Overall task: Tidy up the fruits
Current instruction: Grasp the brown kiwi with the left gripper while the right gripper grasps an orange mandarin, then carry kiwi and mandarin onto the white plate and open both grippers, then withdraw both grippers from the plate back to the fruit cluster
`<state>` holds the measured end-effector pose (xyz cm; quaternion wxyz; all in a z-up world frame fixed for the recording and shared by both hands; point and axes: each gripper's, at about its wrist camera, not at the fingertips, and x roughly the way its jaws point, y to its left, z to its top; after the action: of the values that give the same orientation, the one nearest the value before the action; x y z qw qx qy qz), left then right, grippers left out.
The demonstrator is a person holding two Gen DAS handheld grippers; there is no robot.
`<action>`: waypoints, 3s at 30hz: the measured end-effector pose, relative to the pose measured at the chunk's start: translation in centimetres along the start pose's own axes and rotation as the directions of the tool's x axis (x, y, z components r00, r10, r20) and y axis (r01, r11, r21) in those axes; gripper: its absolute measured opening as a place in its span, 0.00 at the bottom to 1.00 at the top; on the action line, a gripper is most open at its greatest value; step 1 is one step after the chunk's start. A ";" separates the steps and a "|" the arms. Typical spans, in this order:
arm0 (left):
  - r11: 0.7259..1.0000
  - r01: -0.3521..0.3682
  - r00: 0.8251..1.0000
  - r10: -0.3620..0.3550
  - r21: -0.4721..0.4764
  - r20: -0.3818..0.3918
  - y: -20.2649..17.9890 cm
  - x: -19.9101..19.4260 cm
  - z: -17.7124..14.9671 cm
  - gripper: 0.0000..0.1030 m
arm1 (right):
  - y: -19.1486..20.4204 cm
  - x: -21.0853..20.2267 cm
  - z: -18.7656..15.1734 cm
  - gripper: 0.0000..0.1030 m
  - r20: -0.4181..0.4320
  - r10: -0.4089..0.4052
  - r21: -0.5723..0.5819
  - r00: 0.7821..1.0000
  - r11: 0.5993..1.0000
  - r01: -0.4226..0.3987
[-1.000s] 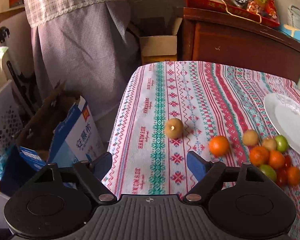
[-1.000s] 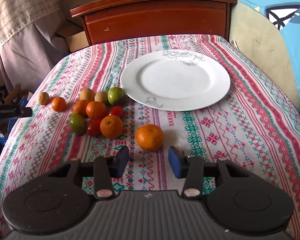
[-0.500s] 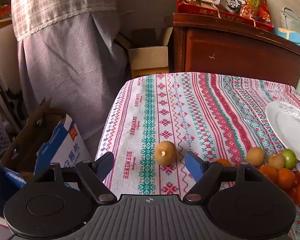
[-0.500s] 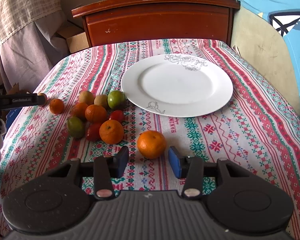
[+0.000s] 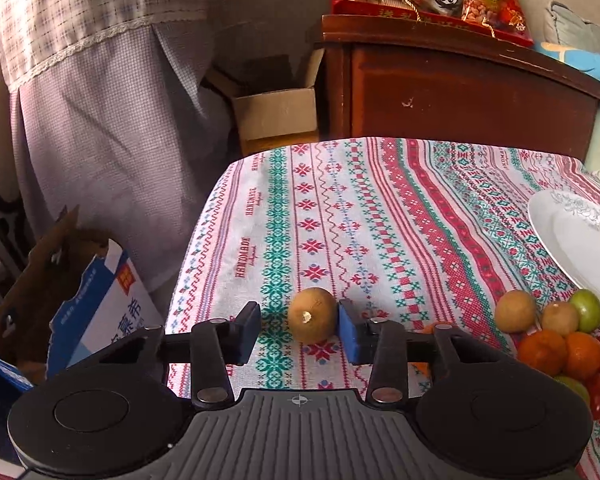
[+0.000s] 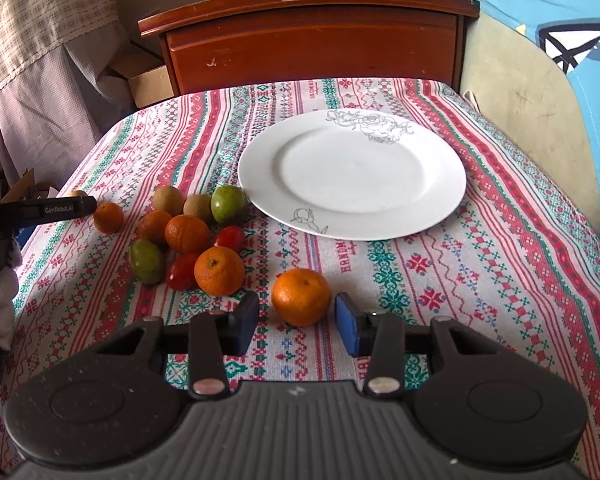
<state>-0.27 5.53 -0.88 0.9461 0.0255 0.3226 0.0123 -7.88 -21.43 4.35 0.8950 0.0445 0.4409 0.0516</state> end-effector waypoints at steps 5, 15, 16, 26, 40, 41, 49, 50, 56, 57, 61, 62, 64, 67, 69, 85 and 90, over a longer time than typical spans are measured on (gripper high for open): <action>0.999 0.022 1.000 -0.022 0.027 0.005 -0.5 -0.1 -0.1 0.26 | -0.1 0.0 0.0 0.36 0.001 -0.005 0.006 1.000 1.000 0.005; 0.999 0.036 0.999 -0.036 0.025 0.002 -1.0 -0.7 0.1 0.22 | -0.2 -0.1 0.1 0.31 0.004 0.017 0.015 1.000 1.000 -0.017; 0.999 0.039 0.999 -0.039 0.025 0.003 -1.1 -0.9 0.1 0.22 | -0.1 -0.1 0.1 0.31 0.006 0.019 0.013 1.000 1.000 -0.019; 0.989 0.146 0.989 -0.146 0.013 0.035 -3.1 -4.1 1.2 0.22 | -0.6 -0.6 1.3 0.30 0.043 0.019 0.044 0.999 0.999 -0.021; 0.928 0.373 0.928 -0.373 0.022 0.001 -10.2 -4.7 3.3 0.22 | -3.7 0.1 3.8 0.30 0.096 -0.019 0.131 0.995 0.991 0.006; 0.922 0.386 0.922 -0.386 0.021 -0.004 -10.6 -4.6 3.3 0.22 | -3.7 0.3 4.0 0.30 0.096 -0.016 0.133 0.995 0.991 0.003; 0.889 0.457 0.889 -0.456 0.020 -0.044 -13.2 -3.1 3.6 0.22 | -4.6 1.8 4.2 0.30 0.081 -0.028 0.156 0.996 0.988 0.015; 0.887 0.462 0.886 -0.461 0.022 -0.047 -13.4 -2.9 3.6 0.22 | -4.7 1.9 4.2 0.30 0.079 -0.027 0.161 0.997 0.987 0.014; 0.866 0.499 0.865 -0.497 0.027 -0.066 -14.7 -2.0 3.8 0.23 | -5.2 2.2 4.4 0.33 0.081 -0.028 0.192 0.996 0.981 0.012; 0.865 0.501 0.865 -0.498 0.031 -0.067 -14.9 -2.0 3.8 0.24 | -5.3 2.1 4.4 0.33 0.085 -0.030 0.202 0.996 0.979 0.012; 0.866 0.500 0.865 -0.498 0.026 -0.062 -15.0 -2.2 4.1 0.26 | -5.5 1.6 4.6 0.34 0.102 -0.040 0.205 0.994 0.979 0.019; 0.867 0.497 0.867 -0.495 0.026 -0.061 -15.0 -2.3 4.2 0.26 | -5.5 1.5 4.6 0.34 0.104 -0.044 0.207 0.994 0.978 0.022; 0.874 0.485 0.874 -0.483 0.025 -0.057 -14.8 -2.6 4.4 0.27 | -5.6 1.4 4.7 0.34 0.106 -0.047 0.216 0.993 0.976 0.023; 0.882 0.471 0.881 -0.470 0.017 -0.050 -14.3 -3.1 4.7 0.35 | -5.5 1.4 4.8 0.34 0.104 -0.046 0.211 0.993 0.977 0.023; 0.888 0.460 0.887 -0.459 0.014 -0.048 -14.0 -3.4 4.9 0.35 | -5.4 1.2 4.8 0.34 0.103 -0.040 0.213 0.994 0.977 0.017; 0.935 0.347 0.932 -0.352 -0.072 -0.081 -8.6 -6.0 4.2 0.47 | -3.8 0.1 4.1 0.35 0.108 0.013 0.145 0.994 0.989 -0.029; 0.945 0.313 0.944 -0.321 -0.094 -0.083 -6.8 -6.7 3.4 0.47 | -3.2 -0.4 3.6 0.35 0.100 0.049 0.122 0.994 0.991 -0.061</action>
<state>-3.49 -1.70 5.51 0.9192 -0.0652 0.3673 -0.1259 -5.05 -24.79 6.43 0.9090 0.1149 0.3979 0.0463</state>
